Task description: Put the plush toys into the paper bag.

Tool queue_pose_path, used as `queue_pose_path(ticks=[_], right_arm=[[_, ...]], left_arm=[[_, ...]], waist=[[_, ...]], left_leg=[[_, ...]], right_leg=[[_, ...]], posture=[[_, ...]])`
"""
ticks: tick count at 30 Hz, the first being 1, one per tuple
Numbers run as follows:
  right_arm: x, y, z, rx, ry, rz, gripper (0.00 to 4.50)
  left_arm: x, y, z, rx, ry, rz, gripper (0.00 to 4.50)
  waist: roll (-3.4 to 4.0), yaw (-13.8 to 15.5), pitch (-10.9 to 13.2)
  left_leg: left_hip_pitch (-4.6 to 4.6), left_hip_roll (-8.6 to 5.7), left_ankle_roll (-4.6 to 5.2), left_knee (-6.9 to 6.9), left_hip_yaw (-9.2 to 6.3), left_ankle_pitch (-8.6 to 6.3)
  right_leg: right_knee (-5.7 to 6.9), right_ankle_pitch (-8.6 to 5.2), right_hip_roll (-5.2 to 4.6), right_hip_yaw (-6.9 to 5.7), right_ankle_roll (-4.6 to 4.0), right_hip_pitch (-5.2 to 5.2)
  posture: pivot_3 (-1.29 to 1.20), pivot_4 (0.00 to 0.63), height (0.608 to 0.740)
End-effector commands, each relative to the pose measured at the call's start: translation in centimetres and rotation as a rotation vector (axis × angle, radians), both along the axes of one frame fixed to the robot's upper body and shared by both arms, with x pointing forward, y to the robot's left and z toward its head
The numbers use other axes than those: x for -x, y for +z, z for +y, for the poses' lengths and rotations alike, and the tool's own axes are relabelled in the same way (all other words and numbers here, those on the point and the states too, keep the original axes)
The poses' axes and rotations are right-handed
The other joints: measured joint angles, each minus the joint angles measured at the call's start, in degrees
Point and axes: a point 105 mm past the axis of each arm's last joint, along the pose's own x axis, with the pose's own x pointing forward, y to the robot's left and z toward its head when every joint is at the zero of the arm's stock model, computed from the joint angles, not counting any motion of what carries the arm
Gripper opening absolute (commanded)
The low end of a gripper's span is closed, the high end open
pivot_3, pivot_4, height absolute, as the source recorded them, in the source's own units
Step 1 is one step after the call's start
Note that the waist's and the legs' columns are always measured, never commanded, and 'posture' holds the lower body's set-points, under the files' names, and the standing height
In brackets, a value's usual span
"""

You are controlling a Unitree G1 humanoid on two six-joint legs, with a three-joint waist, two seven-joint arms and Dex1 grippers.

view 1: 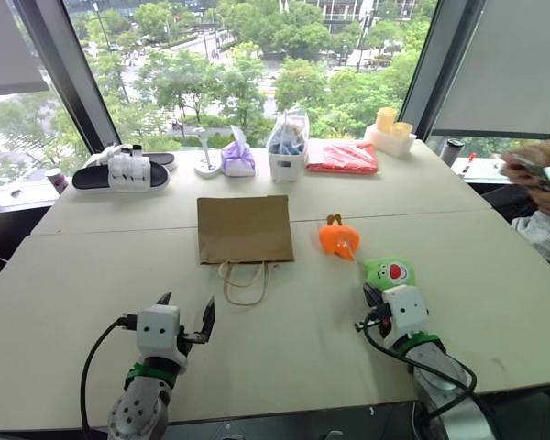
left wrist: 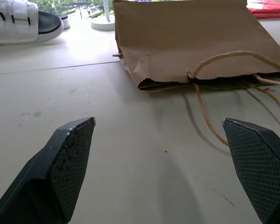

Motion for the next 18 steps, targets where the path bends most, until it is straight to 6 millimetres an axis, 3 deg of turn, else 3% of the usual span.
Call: queue_pose_path(ticks=[1, 18], right_arm=[[0.0, 0.9, 0.1, 0.002, 0.019, -0.038, 0.00], [0.0, 1.2, 0.3, 0.020, 0.063, -0.030, 0.00]], left_arm=[[0.3, 1.1, -0.4, -0.002, -0.016, -0.041, 4.48], [-0.2, 1.2, -1.4, -0.010, -0.065, -0.040, 4.48]], waist=[[0.00, 0.0, 0.0], [0.00, -0.1, 0.0]], left_leg=[[-0.01, 0.00, 0.00, 0.00, 0.00, 0.00], [0.00, 0.00, 0.00, 0.00, 0.00, 0.00]], right_leg=[[0.00, 0.00, 0.00, 0.00, 0.00, 0.00], [0.00, 0.00, 0.00, 0.00, 0.00, 0.00]], posture=[[0.00, 0.150, 0.740], [0.00, 0.150, 0.740]])
